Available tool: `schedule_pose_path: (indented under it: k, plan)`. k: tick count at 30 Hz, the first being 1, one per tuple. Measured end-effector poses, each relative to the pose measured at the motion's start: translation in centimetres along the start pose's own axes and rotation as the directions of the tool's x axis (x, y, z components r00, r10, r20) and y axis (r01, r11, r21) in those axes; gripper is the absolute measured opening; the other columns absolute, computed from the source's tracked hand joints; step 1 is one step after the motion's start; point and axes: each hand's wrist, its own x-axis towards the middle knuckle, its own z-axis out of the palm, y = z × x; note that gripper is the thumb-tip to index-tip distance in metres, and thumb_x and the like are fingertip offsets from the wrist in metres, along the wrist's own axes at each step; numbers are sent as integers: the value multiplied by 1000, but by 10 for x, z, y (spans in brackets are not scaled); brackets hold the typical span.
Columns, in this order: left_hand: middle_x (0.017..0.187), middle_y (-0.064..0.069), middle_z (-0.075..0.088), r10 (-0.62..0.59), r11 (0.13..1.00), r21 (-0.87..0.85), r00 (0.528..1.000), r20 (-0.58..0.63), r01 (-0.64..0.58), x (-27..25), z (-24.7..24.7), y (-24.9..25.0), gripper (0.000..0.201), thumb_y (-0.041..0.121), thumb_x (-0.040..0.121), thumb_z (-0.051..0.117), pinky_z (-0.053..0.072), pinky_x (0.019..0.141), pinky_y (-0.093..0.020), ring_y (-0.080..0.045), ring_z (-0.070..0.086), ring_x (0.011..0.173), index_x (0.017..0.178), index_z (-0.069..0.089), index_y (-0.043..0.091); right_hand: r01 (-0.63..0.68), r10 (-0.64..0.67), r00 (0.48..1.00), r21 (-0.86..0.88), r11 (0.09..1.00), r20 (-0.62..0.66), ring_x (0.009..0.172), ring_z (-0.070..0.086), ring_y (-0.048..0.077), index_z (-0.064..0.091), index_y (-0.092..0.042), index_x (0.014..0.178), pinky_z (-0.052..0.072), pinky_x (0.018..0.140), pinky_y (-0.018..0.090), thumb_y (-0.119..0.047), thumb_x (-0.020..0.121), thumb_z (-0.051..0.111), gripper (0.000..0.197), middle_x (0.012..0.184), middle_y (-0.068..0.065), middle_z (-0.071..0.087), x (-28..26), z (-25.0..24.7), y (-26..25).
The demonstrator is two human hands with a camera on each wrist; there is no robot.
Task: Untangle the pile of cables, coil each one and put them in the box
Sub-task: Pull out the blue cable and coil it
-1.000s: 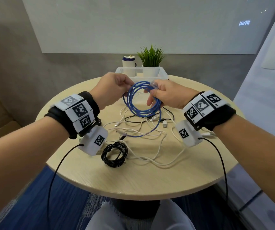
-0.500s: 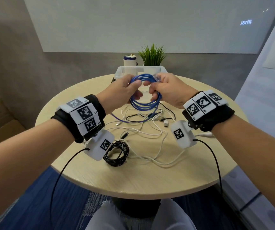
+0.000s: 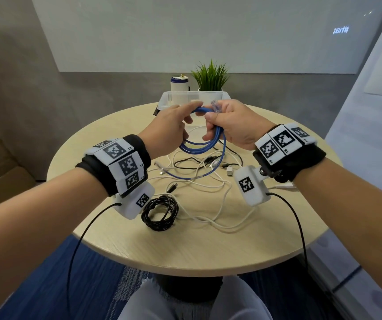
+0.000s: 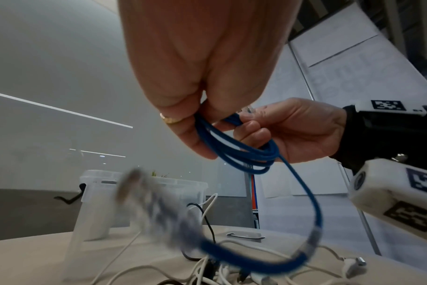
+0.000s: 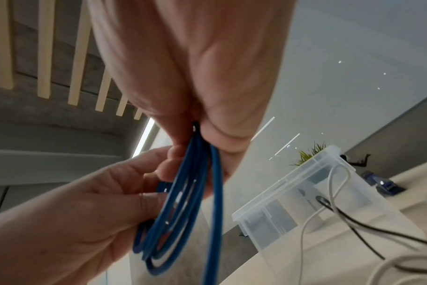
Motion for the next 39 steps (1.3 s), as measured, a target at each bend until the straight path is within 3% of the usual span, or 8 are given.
schedule_pose_path:
  k: [4, 10, 17, 22, 25, 28, 32, 39]
  plan:
    - [121, -5, 51, 30, 999, -21, 999, 10, -30, 1, 0, -3, 57, -8, 94, 32, 56, 75, -30, -15, 60, 83, 140, 39, 24, -14, 11, 999, 91, 996, 37, 46, 43, 7, 53, -3, 108, 51, 60, 27, -5, 101, 39, 17, 65, 2, 44, -2, 2, -1]
    - [129, -4, 51, 16, 996, -87, 1000, 3, -15, -1, 1, -2, 53, -3, 97, 34, 51, 77, -21, -13, 59, 93, 144, 33, 21, -2, 1, 1000, 77, 997, 21, 49, 40, 9, 58, -6, 102, 48, 57, 27, -10, 101, 40, 18, 62, 0, 39, 1, 2, 2]
    - [156, -8, 19, -187, 982, 11, 979, -76, 188, -6, 1, -8, 79, 28, 94, 55, 21, 109, -25, -22, 24, 141, 150, 4, 9, 81, -66, 949, 38, 996, -308, 50, 39, 9, 54, -11, 100, 46, 58, 27, -13, 102, 37, 17, 64, -2, 40, 12, -9, 6]
    - [130, -12, 52, -499, 859, -126, 866, 15, 497, -3, 6, -15, 56, 40, 97, 47, 41, 84, -32, -24, 51, 108, 138, 34, 5, 135, -67, 936, 175, 975, -346, 49, 38, 7, 49, -14, 94, 47, 58, 25, -15, 103, 33, 19, 62, -3, 36, 12, -11, 4]
    - [112, -6, 65, -447, 761, -466, 886, 126, 450, -3, 13, -12, 26, 30, 101, 38, 43, 75, -30, -18, 60, 102, 115, 51, 12, 134, -52, 951, 254, 958, -304, 48, 39, 6, 48, -12, 95, 49, 59, 25, -15, 103, 32, 18, 61, -3, 36, 10, -7, 2]
    - [78, -1, 64, -414, 668, -668, 910, 33, 328, 1, 13, -6, 25, 15, 102, 30, 46, 77, -31, -10, 58, 71, 94, 52, 19, 73, -19, 982, 283, 956, -189, 47, 41, 6, 50, -11, 98, 51, 60, 26, -14, 103, 32, 18, 61, -2, 37, 6, -3, 4]
    - [61, 1, 44, -455, 501, -824, 890, 9, 265, 6, 11, -9, 28, 12, 103, 27, 54, 77, -35, -10, 48, 53, 100, 54, 13, 36, -6, 995, 312, 950, -97, 49, 45, 7, 54, -10, 101, 53, 60, 27, -14, 103, 34, 21, 66, 0, 42, 3, -2, 5]
    - [60, -1, 42, -388, 609, -724, 918, 86, 325, 0, 11, -11, 27, 17, 104, 29, 56, 70, -29, -10, 54, 49, 106, 55, 11, 33, -10, 997, 295, 955, -79, 51, 46, 7, 54, -6, 108, 52, 61, 27, -13, 103, 35, 22, 70, 1, 45, 1, -5, 6]
